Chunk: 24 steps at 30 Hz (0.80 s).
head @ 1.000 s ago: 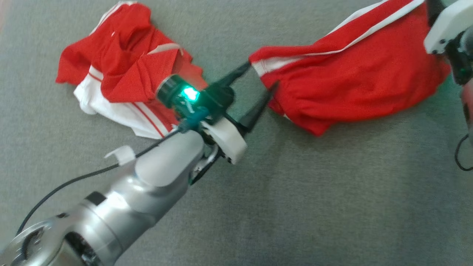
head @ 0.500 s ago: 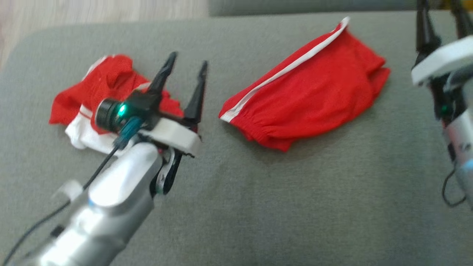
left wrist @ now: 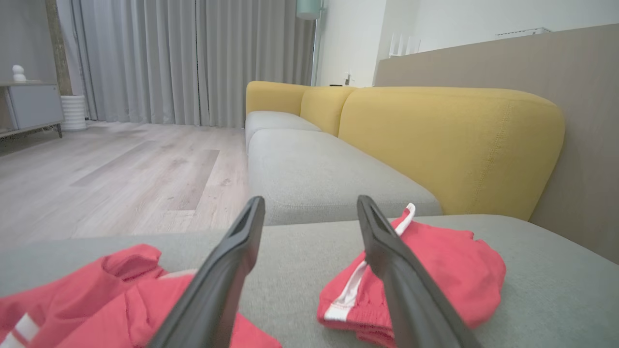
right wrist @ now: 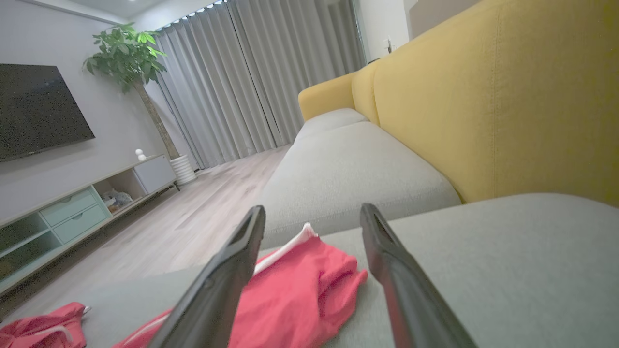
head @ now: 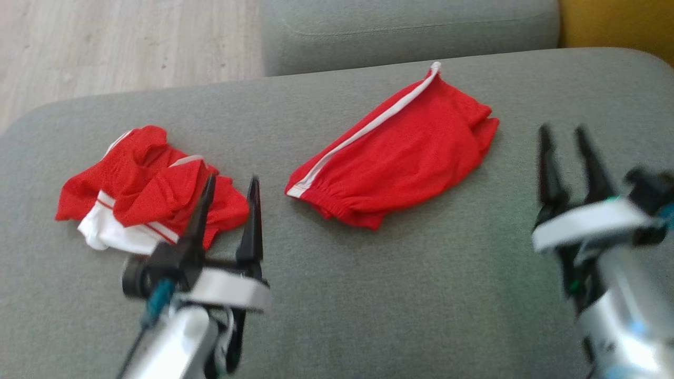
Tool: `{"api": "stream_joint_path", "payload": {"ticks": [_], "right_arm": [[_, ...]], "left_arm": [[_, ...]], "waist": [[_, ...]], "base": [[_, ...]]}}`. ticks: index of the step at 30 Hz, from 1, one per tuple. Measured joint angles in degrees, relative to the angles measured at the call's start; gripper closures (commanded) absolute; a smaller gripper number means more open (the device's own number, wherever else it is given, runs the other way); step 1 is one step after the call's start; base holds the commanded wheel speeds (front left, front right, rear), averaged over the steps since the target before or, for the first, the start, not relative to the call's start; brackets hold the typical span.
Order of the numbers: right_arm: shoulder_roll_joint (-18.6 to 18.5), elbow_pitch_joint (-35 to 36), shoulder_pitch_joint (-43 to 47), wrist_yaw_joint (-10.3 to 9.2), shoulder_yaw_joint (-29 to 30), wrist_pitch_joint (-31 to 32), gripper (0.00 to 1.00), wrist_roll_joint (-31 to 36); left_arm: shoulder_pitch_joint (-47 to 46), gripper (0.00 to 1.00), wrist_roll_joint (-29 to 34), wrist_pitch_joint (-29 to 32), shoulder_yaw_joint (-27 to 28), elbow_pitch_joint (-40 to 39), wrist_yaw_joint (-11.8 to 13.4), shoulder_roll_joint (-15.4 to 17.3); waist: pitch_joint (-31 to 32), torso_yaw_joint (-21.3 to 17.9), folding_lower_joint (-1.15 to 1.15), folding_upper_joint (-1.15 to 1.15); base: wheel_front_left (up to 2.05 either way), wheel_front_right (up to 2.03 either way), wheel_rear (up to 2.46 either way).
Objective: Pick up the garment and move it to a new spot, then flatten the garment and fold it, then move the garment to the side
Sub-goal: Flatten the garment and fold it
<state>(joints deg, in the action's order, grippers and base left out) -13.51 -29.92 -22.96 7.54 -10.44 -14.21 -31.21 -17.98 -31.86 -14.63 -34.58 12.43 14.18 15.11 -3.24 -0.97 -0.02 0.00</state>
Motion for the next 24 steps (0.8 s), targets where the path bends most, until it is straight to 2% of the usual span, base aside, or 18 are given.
{"api": "stream_joint_path", "payload": {"ticks": [3,6,10,16,19,24], "right_arm": [[3.75,3.92,6.0,0.0,2.31,0.0,0.0,5.33],[6.79,7.19,11.32,0.0,4.31,0.0,0.0,11.0],[9.2,10.05,14.83,0.0,6.0,0.57,0.0,14.86],[9.62,13.68,15.22,0.0,7.56,2.43,0.0,16.91],[10.0,15.13,14.94,0.0,7.94,3.75,0.0,17.85],[9.79,15.59,9.56,0.0,9.68,8.8,0.0,19.37]], "left_arm": [[5.16,0.0,1.88,-0.01,2.72,-1.12,-0.22,-2.11],[9.31,0.0,3.56,0.0,5.13,-1.34,-1.68,-3.7],[10.87,0.0,5.56,0.0,8.59,-1.32,-3.8,-5.27],[10.77,0.0,8.68,0.0,10.67,-0.31,-7.09,-7.37],[10.18,0.0,10.03,0.0,11.25,0.09,-7.84,-8.15],[7.37,0.0,11.09,0.0,12.35,0.27,-9.75,-9.31]], "waist": [[0.4,-0.81,0.01,0.0],[0.45,-1.08,0.01,0.0],[0.05,-1.05,0.01,0.0],[-1.17,-0.15,0.01,0.0],[-2.51,0.52,0.02,0.0],[-5.96,1.88,0.03,0.0]], "base": [[0.0,0.0,0.0],[0.0,0.0,0.0],[0.0,0.0,0.0],[0.0,0.0,0.0],[0.0,0.0,0.0],[0.0,0.0,0.0]]}}
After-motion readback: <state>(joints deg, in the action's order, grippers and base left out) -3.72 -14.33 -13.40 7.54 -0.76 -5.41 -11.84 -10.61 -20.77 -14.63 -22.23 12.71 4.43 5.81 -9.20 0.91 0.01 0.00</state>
